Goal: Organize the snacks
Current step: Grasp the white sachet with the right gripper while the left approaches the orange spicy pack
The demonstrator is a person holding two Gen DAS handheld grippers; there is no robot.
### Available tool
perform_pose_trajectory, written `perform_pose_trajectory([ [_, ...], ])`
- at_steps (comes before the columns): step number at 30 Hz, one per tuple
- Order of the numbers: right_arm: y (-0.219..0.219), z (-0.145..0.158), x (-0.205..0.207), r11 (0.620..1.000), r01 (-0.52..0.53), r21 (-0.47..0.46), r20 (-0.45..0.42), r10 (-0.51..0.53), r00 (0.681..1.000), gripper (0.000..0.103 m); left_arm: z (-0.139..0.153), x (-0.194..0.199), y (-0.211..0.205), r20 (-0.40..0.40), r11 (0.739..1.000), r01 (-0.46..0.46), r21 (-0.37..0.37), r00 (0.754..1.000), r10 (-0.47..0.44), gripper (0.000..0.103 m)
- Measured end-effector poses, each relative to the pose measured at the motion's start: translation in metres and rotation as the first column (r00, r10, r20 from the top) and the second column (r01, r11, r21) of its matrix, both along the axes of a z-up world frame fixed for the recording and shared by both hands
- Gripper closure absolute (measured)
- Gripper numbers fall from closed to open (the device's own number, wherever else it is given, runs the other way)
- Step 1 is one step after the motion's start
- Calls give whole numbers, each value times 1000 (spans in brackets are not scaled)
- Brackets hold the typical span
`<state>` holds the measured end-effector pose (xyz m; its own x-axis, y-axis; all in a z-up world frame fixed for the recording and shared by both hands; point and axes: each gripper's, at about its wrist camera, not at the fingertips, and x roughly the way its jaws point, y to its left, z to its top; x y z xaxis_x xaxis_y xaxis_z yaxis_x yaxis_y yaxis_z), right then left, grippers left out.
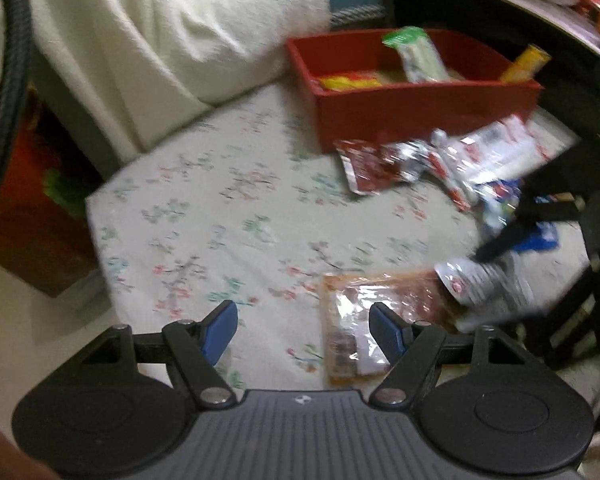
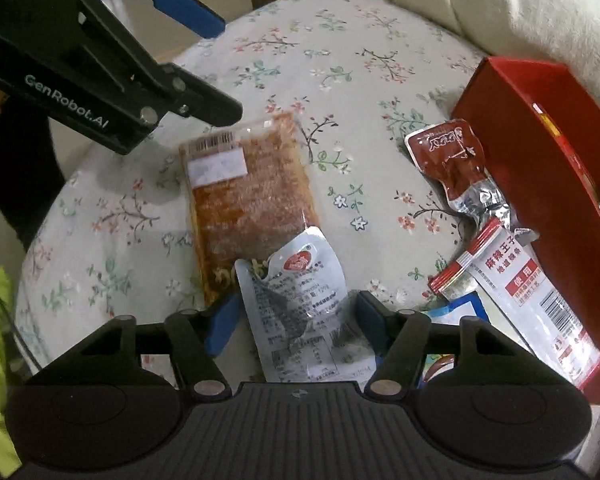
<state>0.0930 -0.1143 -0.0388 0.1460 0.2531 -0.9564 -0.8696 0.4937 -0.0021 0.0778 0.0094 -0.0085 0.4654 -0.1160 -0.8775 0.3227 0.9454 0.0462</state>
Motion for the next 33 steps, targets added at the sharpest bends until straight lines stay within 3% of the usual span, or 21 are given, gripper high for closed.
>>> perform_pose_trajectory([
  [5,-5,8,-5,993,118,-14,-3,-118,993,42,1,-5,-10,-2,988,153,6,988,-153,37],
  [8,-15,14,-14,981,192,-3,-24,-192,981,43,8,-8,-23,37,958,283,53,958,-285,37],
  [11,-33,20,-20,954,295,47,-68,-292,954,43,11,-13,-40,58,874,465,138,877,-476,37],
  [13,-45,20,-24,933,353,73,-101,-346,933,43,10,-16,-50,30,783,590,198,795,-606,37],
  [16,-56,17,-27,911,403,87,-124,-391,912,43,2,-15,-62,-50,672,701,239,700,-712,37],
  [20,-62,16,-27,897,430,106,-159,-411,898,42,-9,-11,-69,-137,576,790,210,607,-783,37],
  [22,-62,15,-25,895,434,109,-171,-413,895,42,-18,-6,-75,-165,539,813,221,576,-801,37],
  [26,-61,8,-18,889,444,108,-207,-417,885,39,-32,14,-80,-223,531,836,139,549,-806,20],
  [29,-65,7,-14,882,458,115,-234,-424,875,40,-37,15,-81,-230,534,837,125,547,-805,15],
  [31,-65,6,-12,879,462,116,-240,-427,872,41,-38,21,-80,-247,582,808,92,585,-772,18],
  [33,-62,6,-12,889,445,111,-220,-414,883,42,-37,24,-74,-252,657,752,64,649,-718,23],
])
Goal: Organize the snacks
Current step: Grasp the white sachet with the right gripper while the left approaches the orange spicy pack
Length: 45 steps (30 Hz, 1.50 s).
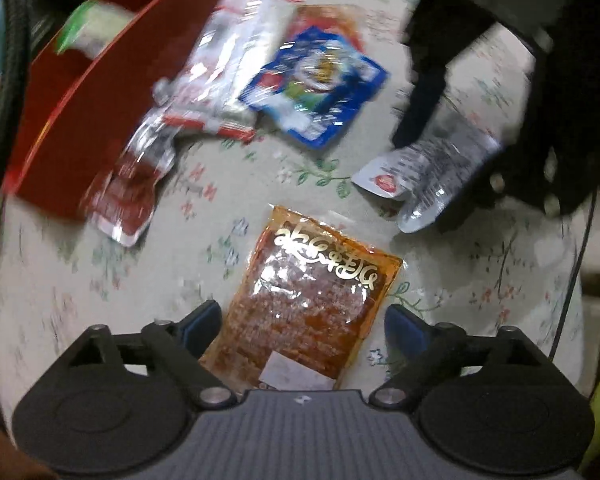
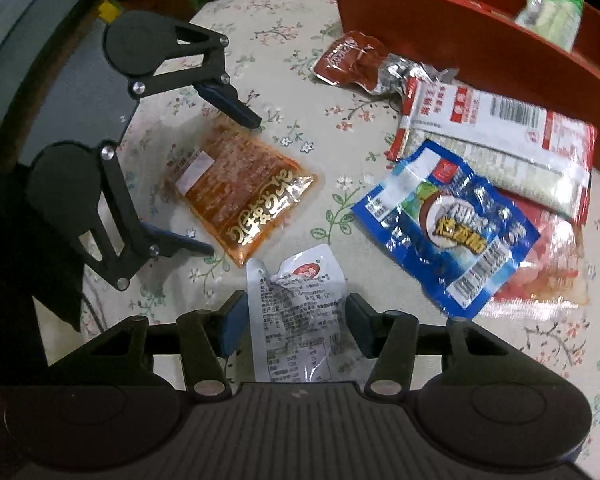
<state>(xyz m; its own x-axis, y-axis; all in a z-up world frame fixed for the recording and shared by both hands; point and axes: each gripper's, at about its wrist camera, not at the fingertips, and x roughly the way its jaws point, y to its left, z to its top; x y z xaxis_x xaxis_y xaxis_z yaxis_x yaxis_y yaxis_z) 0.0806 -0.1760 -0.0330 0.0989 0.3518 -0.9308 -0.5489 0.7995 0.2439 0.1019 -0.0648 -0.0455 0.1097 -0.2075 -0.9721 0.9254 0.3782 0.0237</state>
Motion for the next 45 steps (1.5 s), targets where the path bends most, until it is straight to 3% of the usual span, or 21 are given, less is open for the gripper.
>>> perform_pose_trajectory([
  [2,2,2,-3,1000,-12,-15,16,13,1000,43,2,-5,5,4,997,-83,-6,997,83,30],
  [6,0,4,-5,1000,3,-28,30,-2,1000,44,5,-20,9,29,975,-223,-7,974,223,34],
  [12,-3,8,-7,998,40,-56,81,-36,996,45,11,-19,14,52,899,-435,-47,898,437,33],
  [19,1,-1,-12,996,26,-86,86,-19,996,37,8,-21,13,78,880,-473,-44,876,475,27],
  [23,6,-3,-17,995,-3,-97,92,12,996,28,5,-20,17,99,871,-489,-38,866,490,13],
  [25,11,-5,-19,994,-20,-110,99,31,995,26,3,-16,16,95,864,-501,-40,859,503,14],
  [28,17,-6,-23,989,-33,-147,124,52,991,29,5,-15,17,69,845,-530,-65,843,534,29],
  [31,17,-4,-25,985,-10,-173,147,36,989,41,9,-27,8,116,858,-510,-68,850,514,39],
  [39,8,8,-21,994,60,-92,141,-47,989,45,25,-33,7,140,841,-528,-117,830,540,42],
  [40,7,12,-20,994,74,-76,150,-62,987,45,30,-33,8,140,835,-534,-133,824,549,58],
  [41,5,17,-19,994,89,-60,162,-79,984,46,34,-32,9,119,830,-538,-147,823,555,85],
  [43,1,26,-17,993,116,-31,182,-109,977,46,40,-25,11,79,802,-575,-161,803,591,85],
  [45,-5,34,-15,989,147,-6,205,-143,968,46,44,-24,9,114,795,-584,-166,789,604,85],
])
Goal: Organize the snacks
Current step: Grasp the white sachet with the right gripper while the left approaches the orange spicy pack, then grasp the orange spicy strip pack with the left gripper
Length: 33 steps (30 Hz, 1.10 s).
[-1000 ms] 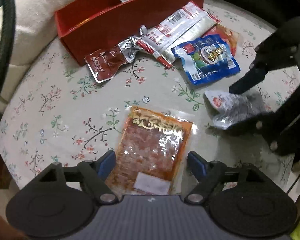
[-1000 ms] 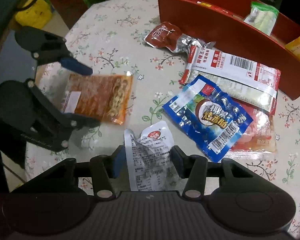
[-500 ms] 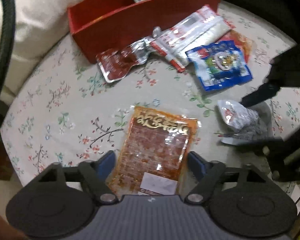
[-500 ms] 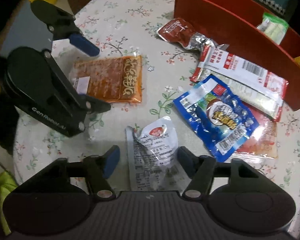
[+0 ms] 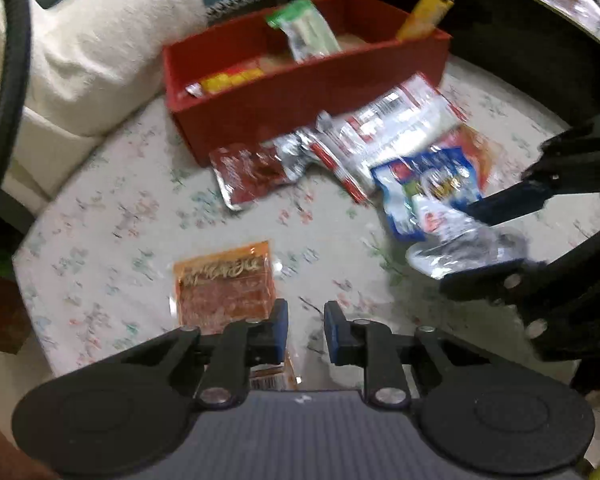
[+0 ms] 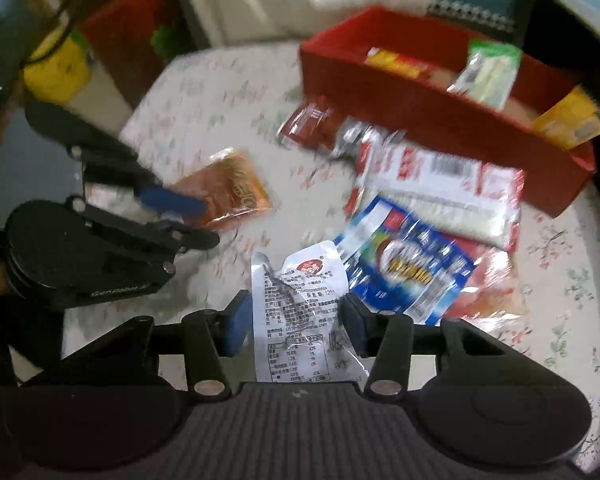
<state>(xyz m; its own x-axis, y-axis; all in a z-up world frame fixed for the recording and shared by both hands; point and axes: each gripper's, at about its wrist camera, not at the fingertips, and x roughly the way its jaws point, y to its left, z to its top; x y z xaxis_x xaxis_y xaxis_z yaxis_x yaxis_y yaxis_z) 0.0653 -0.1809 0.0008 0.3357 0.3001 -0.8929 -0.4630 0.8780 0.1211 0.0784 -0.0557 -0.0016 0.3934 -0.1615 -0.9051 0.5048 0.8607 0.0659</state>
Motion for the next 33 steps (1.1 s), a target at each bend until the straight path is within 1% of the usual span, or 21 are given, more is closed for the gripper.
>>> perform_pose_trajectory([
  [2,-4,5,2,1000,25,9,17,-25,1000,46,3,2,2,30,1000,-8,17,1000,7,85],
  [3,-6,6,3,999,35,8,23,-36,999,46,6,4,6,15,1000,-11,-18,1000,11,84],
  [4,-8,6,3,999,43,10,24,-43,999,46,7,6,9,-7,999,-7,-46,1000,6,74],
  [5,-10,5,5,999,49,13,20,-49,999,46,6,8,14,-24,998,-8,-67,1000,6,62],
  [6,-10,4,5,999,51,14,14,-51,999,46,5,10,17,-28,997,-23,-74,999,21,54],
  [7,-10,1,6,999,52,12,8,-52,999,46,1,12,20,-24,998,-33,-62,999,32,43],
  [8,-11,1,5,999,50,9,5,-50,999,46,-4,13,21,-26,999,-38,-38,999,37,40],
  [10,-10,1,5,999,48,13,1,-48,999,46,-16,12,20,-36,998,-58,31,998,59,40],
  [11,-11,2,4,999,46,15,-1,-46,999,46,-20,11,20,-29,996,-69,59,997,71,40],
  [13,-10,1,5,999,42,14,1,-42,999,46,-26,14,24,1,986,-126,113,992,126,38],
  [14,-10,2,4,999,41,18,0,-41,999,46,-29,18,28,-12,983,-147,107,989,149,36],
  [15,-11,3,5,999,39,21,0,-39,999,46,-31,22,31,-40,983,-163,86,985,167,36],
  [16,-11,3,5,999,39,24,0,-39,999,46,-36,25,33,-76,981,-180,66,980,185,33],
  [20,-14,5,6,999,40,31,2,-40,999,46,-36,29,39,-104,976,-216,26,970,218,40],
  [21,-14,6,6,999,39,35,2,-39,999,46,-36,28,40,-104,976,-216,21,971,217,41],
  [22,-15,7,6,999,37,39,1,-37,999,46,-36,27,39,-101,977,-213,21,972,214,45],
  [24,-16,8,5,998,35,46,0,-35,999,46,-34,23,39,-98,978,-208,17,973,208,47],
  [26,-16,9,4,998,32,49,4,-33,999,46,-32,21,41,-102,976,-217,-6,971,215,48],
  [28,-15,11,4,998,33,53,10,-34,999,46,-29,23,46,-107,970,-241,-25,966,237,50],
  [29,-15,11,4,998,34,54,12,-35,999,48,-27,24,49,-106,966,-258,-34,962,253,54],
  [33,-13,14,5,998,30,63,18,-31,999,51,-17,27,58,-93,953,-294,-74,953,287,56],
])
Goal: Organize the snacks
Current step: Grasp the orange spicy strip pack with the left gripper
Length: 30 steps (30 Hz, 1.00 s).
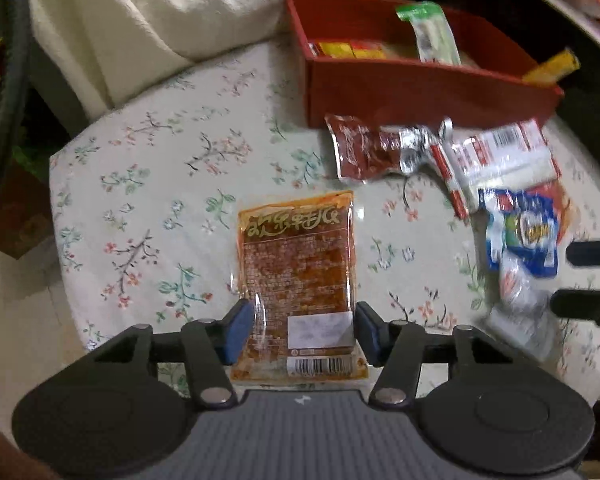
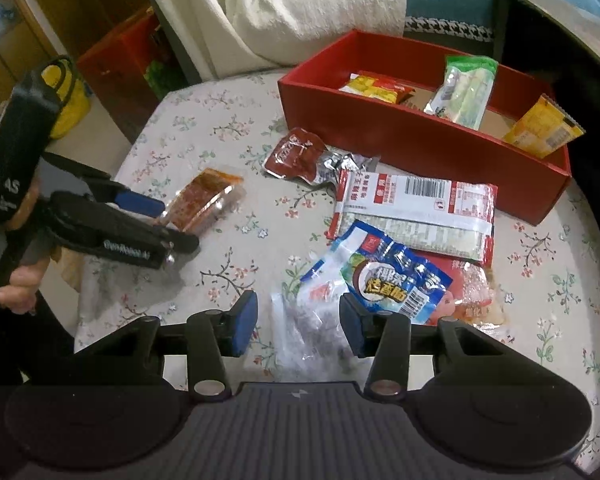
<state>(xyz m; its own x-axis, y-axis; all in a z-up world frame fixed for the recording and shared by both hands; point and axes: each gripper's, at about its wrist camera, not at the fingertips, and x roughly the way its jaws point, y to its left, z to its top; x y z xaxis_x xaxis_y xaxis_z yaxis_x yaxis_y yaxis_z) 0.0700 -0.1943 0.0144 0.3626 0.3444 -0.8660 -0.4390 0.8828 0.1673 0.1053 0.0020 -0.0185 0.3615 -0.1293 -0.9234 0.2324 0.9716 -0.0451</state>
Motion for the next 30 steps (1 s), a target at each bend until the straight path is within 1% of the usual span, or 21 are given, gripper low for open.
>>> perform_pose_trajectory([
  [4,4,-3,2,1000,-9,-10,-8,9,1000,51,0,-2,-1,-4,1000,-1,12,1000,1,55],
  [7,3,-13,2,1000,-19,-21,-41,19,999,50,-7,0,-2,-13,998,-6,58,1000,7,53],
  [8,3,-16,2,999,-25,-28,-51,23,998,49,-10,2,-2,-25,998,-5,59,1000,6,49],
  [9,4,-18,1,999,-35,-34,-65,33,997,45,-12,3,-3,-26,998,-2,61,1000,4,47],
  [12,8,-27,0,996,-55,-72,-77,49,996,38,-12,4,-6,-2,996,4,94,1000,-4,45],
  [14,9,-35,1,992,-60,-108,-79,52,996,34,-16,5,-8,0,993,2,118,1000,-2,39],
  [16,9,-45,2,988,-75,-133,-103,61,993,34,-20,6,-8,5,989,0,151,1000,0,35],
  [17,10,-51,3,987,-78,-143,-116,61,991,31,-21,6,-7,7,989,0,148,1000,-1,31],
  [18,12,-54,2,984,-89,-154,-109,72,991,29,-20,7,-6,6,989,-4,147,1000,3,30],
  [19,15,-54,1,981,-104,-164,-95,89,991,28,-21,9,-4,4,990,-9,144,1000,9,26],
  [21,20,-54,-1,977,-107,-185,-82,94,992,28,-20,11,5,3,989,-56,135,998,56,28],
  [23,26,-54,-4,969,-121,-216,-74,108,991,31,-16,9,13,32,988,-74,138,997,70,29],
  [24,28,-54,-6,963,-131,-236,-66,119,991,32,-17,10,16,26,989,-76,131,997,73,29],
  [26,27,-53,-7,962,-130,-240,-66,117,991,35,-23,13,18,3,990,-84,114,996,85,28],
  [28,28,-52,-7,960,-137,-245,-69,124,990,39,-21,16,19,-2,992,-90,94,996,90,30],
  [30,31,-50,-9,958,-143,-247,-65,131,989,42,-23,20,17,-12,992,-85,93,996,86,30],
])
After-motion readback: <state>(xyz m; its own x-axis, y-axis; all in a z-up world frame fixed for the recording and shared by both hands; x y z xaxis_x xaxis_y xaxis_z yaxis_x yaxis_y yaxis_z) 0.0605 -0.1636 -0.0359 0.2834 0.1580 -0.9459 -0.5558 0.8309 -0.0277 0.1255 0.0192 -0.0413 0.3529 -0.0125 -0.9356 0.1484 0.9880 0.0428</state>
